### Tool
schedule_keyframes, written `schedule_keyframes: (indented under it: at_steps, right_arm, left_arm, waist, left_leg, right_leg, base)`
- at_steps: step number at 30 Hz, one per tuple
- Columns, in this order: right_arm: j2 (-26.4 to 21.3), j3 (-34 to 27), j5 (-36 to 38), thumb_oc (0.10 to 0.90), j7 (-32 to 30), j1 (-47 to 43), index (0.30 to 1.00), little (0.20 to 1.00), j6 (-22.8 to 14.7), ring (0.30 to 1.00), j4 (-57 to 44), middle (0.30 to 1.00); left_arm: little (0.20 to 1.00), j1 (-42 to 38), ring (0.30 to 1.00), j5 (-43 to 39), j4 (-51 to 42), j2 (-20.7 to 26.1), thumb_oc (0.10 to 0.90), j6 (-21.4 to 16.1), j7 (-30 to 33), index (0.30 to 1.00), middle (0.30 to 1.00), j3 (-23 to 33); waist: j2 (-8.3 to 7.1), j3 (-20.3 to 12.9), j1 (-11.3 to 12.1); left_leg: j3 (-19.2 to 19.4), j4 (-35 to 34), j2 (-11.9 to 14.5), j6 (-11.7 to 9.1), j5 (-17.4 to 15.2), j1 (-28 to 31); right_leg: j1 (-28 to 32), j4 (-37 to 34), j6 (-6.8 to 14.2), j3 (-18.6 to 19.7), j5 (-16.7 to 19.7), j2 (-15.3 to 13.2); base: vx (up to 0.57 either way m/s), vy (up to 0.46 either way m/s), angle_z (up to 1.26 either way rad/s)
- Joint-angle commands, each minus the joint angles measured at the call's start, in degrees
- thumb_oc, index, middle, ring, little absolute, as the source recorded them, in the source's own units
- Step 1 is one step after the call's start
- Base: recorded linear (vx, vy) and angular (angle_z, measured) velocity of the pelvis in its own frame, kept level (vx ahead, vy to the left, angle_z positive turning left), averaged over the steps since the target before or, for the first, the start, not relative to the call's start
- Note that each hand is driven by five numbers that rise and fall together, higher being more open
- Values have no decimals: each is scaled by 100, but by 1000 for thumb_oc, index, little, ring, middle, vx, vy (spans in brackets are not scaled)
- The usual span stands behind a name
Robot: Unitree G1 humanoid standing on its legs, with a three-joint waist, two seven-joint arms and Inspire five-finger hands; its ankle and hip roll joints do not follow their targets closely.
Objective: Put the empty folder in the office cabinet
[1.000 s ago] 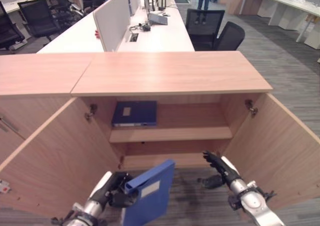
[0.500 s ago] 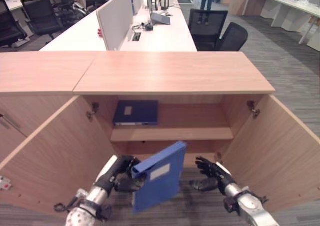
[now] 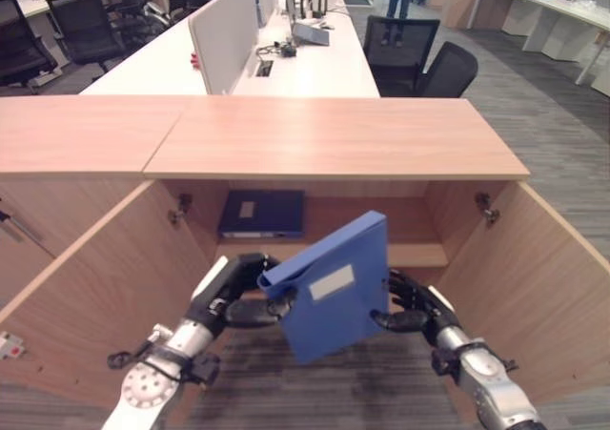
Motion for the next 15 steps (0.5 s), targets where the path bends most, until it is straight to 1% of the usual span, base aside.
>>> schedule_keyframes:
  at_steps: [1, 8, 12, 14, 15]
  right_arm:
    - [-44, -112, 310, 800, 5, -955, 900, 900, -650, 900, -100, 900]
    - [-152, 110, 459, 800, 282, -1231, 900, 900, -606, 900, -277, 900]
    - [-223, 201, 458, 800, 386, -1381, 900, 900, -600, 900, -312, 900]
    - [-318, 356, 519, 800, 462, -1661, 900, 900, -613, 900, -153, 900]
    - [-318, 355, 522, 800, 465, -1672, 900, 900, -618, 900, -141, 900]
  left_arm:
    - [300, -747, 300, -718, -672, 220, 400, -681, -215, 300, 300, -6]
    - [300, -1023, 300, -781, -417, 381, 400, -651, -377, 300, 300, -234]
    - [300, -1161, 300, -1112, -345, 446, 400, -573, -593, 300, 300, -352]
    - [300, -1382, 300, -1739, -298, 573, 400, -443, -889, 300, 300, -575]
    - [300, -1391, 300, -1747, -290, 576, 400, -445, -894, 300, 300, -574]
  waist:
    - [-226, -269, 7]
    - [-248, -276, 16]
    - [-255, -300, 7]
    - [-262, -316, -18]
    - [-263, -310, -16]
  left_leg:
    - [-380, -39, -105, -20, -536, 109]
    - [-378, -39, -99, -34, -537, 135]
    - [-378, -39, -96, -38, -542, 146]
    - [-380, -39, -84, -40, -539, 144]
    - [-379, -39, -84, -41, -539, 144]
  right_leg:
    - [351, 47, 332, -276, -361, -214]
    - [378, 47, 324, -263, -377, -196]
    - [387, 47, 325, -269, -375, -193]
    - [389, 47, 324, -263, -367, -189]
    - [389, 47, 323, -262, -367, -189]
  base:
    - [0, 0, 0]
    - [0, 0, 0]
    - [0, 0, 0]
    - [0, 0, 0]
    - [0, 0, 0]
